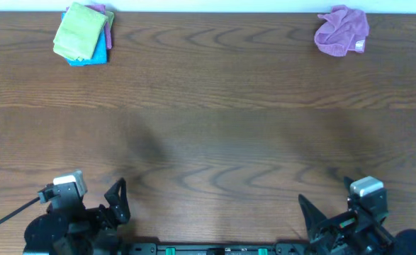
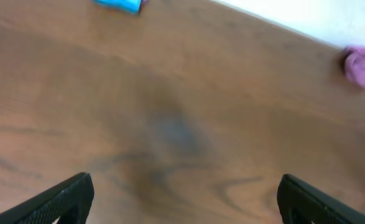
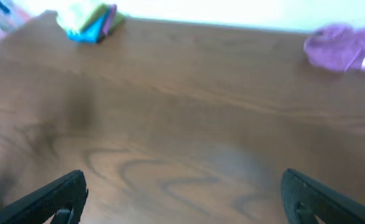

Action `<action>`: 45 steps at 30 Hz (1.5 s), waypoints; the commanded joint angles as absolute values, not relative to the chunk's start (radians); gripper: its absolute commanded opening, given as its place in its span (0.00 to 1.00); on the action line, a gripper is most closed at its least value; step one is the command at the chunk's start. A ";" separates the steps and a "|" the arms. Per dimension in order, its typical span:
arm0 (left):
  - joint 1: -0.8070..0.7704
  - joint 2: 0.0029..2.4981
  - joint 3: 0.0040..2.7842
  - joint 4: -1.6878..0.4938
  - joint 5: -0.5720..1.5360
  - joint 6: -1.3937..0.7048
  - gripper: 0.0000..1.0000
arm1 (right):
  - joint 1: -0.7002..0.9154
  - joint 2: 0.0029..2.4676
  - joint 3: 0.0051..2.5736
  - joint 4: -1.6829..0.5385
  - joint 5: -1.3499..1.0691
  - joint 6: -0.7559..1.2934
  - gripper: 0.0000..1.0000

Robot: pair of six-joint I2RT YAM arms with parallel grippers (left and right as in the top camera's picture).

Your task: Fold the cloth

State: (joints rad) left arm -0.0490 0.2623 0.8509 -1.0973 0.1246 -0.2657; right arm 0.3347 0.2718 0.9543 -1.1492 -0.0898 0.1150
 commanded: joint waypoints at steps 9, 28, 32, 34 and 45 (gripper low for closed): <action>-0.053 0.261 0.850 -1.273 0.126 -0.274 0.95 | 0.331 0.268 0.958 -1.257 -0.096 0.127 0.99; -0.032 0.141 0.239 -0.431 0.071 -0.179 0.95 | 0.331 0.268 0.958 -1.257 -0.096 0.127 0.99; -0.032 0.131 0.165 -0.383 0.070 -0.179 0.95 | 0.331 0.268 0.958 -1.257 -0.096 0.127 0.99; -0.032 0.125 0.131 -0.360 0.070 -0.179 0.95 | 0.331 0.268 0.958 -1.257 -0.096 0.127 0.99; -0.032 0.058 0.101 -0.333 0.078 -0.135 0.95 | 0.331 0.268 0.958 -1.257 -0.096 0.127 0.99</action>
State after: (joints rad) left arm -0.0353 0.0872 0.1249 -0.3328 0.0822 -0.1589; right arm 0.3347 0.2718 0.9543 -1.2583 -0.0944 0.1154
